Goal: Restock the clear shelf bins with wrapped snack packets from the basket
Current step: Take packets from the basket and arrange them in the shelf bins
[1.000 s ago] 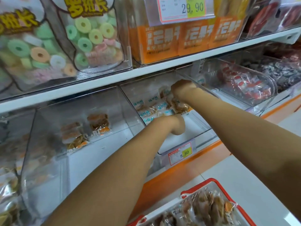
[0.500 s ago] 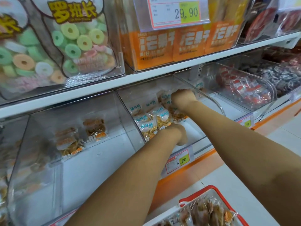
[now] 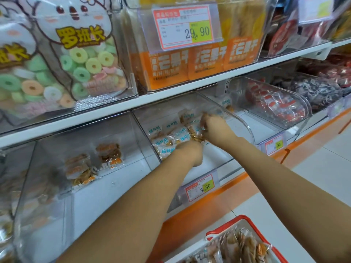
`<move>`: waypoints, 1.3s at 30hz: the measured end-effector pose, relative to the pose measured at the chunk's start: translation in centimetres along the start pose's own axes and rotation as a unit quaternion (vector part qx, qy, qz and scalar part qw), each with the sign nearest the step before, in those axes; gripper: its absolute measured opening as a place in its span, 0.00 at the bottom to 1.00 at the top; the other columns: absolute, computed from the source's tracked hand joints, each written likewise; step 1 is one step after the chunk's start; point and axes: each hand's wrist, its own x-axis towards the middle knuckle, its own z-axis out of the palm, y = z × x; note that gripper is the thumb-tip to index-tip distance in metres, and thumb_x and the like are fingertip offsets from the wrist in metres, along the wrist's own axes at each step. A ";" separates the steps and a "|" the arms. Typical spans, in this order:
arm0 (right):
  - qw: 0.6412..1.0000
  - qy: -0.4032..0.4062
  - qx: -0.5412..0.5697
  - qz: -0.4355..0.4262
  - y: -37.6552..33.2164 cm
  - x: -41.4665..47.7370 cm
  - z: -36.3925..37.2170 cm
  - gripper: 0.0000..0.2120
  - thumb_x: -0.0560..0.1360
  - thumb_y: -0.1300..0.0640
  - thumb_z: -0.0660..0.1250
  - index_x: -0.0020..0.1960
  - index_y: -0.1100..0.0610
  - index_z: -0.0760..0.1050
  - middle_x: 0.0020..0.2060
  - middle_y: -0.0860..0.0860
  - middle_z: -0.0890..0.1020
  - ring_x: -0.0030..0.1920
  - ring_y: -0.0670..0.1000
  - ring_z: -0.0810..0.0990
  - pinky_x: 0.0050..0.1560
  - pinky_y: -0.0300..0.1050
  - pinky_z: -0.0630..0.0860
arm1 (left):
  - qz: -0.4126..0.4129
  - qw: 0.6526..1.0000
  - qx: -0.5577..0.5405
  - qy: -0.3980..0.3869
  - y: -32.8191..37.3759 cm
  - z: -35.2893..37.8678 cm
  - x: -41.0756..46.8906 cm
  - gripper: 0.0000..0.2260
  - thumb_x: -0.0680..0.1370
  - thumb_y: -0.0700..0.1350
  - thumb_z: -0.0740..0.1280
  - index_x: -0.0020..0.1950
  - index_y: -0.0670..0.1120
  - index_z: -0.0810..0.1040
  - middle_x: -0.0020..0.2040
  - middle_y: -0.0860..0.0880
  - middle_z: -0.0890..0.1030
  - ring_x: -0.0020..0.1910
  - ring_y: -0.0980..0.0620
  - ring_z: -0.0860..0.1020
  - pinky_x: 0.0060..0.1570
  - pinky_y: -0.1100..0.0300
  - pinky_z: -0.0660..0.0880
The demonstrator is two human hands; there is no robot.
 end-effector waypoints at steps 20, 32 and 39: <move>0.975 -0.213 0.054 -0.035 -4.0 -4.7 0.0 0.12 0.78 0.58 0.62 0.58 0.62 0.78 0.56 0.59 0.80 0.57 0.58 0.77 0.58 0.49 0.74 | 0.004 0.994 0.094 -0.058 -4.5 -1.3 -0.3 0.04 0.75 0.41 0.64 0.45 0.42 0.77 0.40 0.46 0.76 0.38 0.48 0.75 0.40 0.55 0.74; 0.975 -0.190 0.118 0.015 -0.2 -16.0 -3.9 0.18 0.75 0.48 0.69 0.33 0.57 0.69 0.30 0.52 0.74 0.29 0.48 0.72 0.31 0.39 0.67 | 0.120 0.910 -0.235 0.319 0.2 2.7 -16.3 0.21 0.80 0.47 0.62 0.28 0.47 0.61 0.24 0.48 0.64 0.25 0.50 0.64 0.29 0.55 0.62; 0.928 -0.368 0.024 -0.045 -2.3 -22.5 2.8 0.12 0.73 0.55 0.72 0.50 0.63 0.80 0.49 0.57 0.83 0.46 0.55 0.80 0.36 0.39 0.68 | -0.006 0.962 -0.272 0.002 0.5 15.4 -19.7 0.12 0.80 0.50 0.62 0.42 0.44 0.77 0.40 0.47 0.79 0.41 0.47 0.78 0.41 0.52 0.74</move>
